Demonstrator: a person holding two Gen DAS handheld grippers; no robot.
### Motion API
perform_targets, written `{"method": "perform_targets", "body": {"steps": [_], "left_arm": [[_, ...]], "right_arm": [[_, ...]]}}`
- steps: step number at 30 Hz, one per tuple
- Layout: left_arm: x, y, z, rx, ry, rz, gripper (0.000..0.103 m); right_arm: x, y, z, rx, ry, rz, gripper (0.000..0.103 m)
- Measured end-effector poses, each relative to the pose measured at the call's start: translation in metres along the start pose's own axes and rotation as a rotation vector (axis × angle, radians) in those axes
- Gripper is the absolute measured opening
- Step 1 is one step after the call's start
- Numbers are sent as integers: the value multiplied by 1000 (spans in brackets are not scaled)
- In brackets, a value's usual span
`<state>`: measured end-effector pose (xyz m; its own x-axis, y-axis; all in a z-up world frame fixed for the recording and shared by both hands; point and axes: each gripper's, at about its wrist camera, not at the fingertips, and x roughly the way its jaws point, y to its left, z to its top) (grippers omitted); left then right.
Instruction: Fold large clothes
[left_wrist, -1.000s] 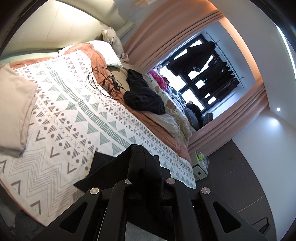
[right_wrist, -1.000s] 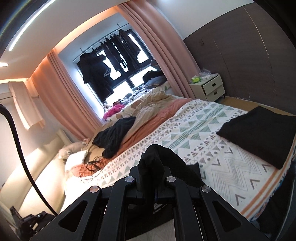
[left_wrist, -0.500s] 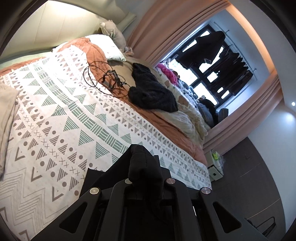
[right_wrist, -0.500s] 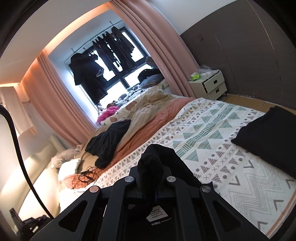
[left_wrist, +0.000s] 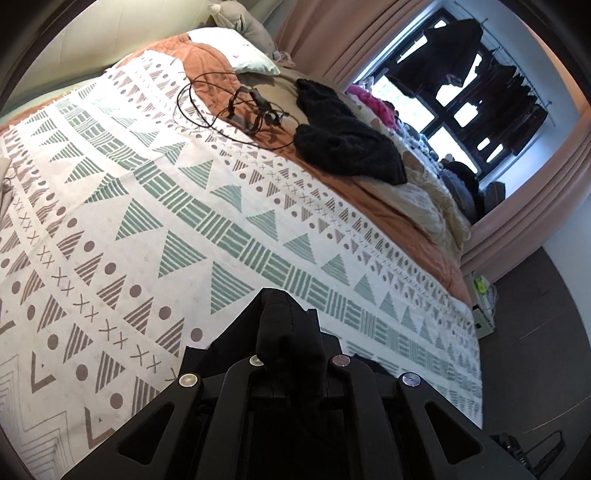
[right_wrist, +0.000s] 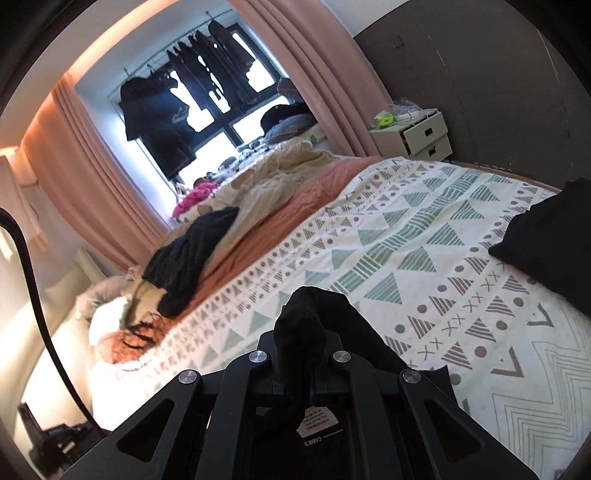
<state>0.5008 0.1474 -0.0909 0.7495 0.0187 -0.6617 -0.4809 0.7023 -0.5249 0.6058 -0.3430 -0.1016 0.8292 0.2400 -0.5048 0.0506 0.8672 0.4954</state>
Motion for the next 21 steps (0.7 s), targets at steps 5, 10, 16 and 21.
{"method": "perform_targets", "body": {"steps": [5,10,16,21], "left_arm": [[34,17,-8,0,31,32,5],[57,18,-5,-4,49,23,6],[69,17,-1,-42,97,-26,24],[47,20,4,-56,42,-30,70]], "right_arm": [[35,-10,-19,5,91,-52,6],[51,-14,-25,4,114,-82,6],[58,-16,-21,1,94,-115,8],[55,-22,-16,25,87,-162,59]]}}
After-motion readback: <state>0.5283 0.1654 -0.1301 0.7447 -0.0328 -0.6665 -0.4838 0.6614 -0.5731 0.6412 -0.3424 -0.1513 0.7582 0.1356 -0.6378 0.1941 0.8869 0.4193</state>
